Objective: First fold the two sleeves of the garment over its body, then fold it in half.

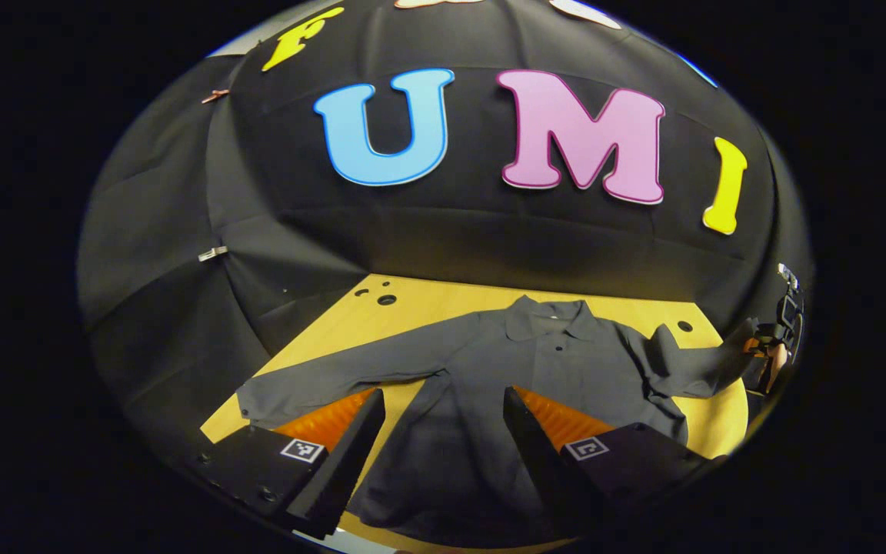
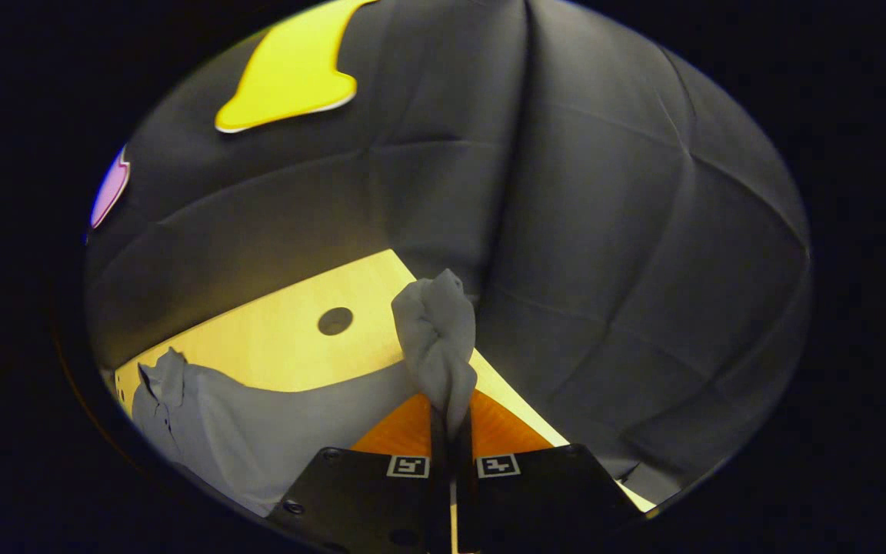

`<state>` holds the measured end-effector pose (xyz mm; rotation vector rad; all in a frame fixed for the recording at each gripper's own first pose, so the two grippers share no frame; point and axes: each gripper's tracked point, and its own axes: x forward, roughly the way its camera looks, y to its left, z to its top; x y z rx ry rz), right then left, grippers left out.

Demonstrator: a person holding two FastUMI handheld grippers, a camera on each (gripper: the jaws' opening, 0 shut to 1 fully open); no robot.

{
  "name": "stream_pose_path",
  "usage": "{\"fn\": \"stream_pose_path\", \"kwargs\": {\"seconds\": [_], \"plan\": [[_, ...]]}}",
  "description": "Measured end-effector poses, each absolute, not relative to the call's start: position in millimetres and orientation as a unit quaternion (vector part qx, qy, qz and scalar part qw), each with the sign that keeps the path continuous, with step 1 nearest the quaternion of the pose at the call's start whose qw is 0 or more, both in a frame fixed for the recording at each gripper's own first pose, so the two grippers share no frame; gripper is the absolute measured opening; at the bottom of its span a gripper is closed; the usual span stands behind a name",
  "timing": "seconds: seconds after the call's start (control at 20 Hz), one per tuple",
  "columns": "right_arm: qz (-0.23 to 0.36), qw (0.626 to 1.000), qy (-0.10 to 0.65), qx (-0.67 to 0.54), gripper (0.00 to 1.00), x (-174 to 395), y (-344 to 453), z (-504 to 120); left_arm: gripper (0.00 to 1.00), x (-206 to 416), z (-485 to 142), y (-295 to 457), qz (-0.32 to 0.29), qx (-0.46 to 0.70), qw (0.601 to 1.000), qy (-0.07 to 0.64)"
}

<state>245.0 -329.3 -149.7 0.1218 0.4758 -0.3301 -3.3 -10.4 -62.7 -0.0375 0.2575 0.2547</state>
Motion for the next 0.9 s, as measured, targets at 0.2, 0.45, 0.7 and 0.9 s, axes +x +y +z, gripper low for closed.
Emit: {"fn": "stream_pose_path", "kwargs": {"seconds": [0.2, 0.45, 0.7, 0.9], "plan": [[-0.118, 0.972, 0.202, 0.000, 0.07, 244, -279, -93, 0.98, -22, -66, 15, 0.143, -0.035, 0.982, 0.122], [-0.061, 0.985, 0.161, -0.015, 0.07, 226, -210, -12, 0.98, -43, -70, 51, 0.160, -0.063, 0.978, 0.117], [-0.015, 0.989, 0.142, -0.036, 0.07, 213, -134, 19, 0.99, -59, -71, 88, 0.174, -0.085, 0.975, 0.108], [0.017, 0.990, 0.130, -0.045, 0.07, 206, -75, 37, 0.96, -69, -73, 113, 0.179, -0.073, 0.976, 0.099]]}}
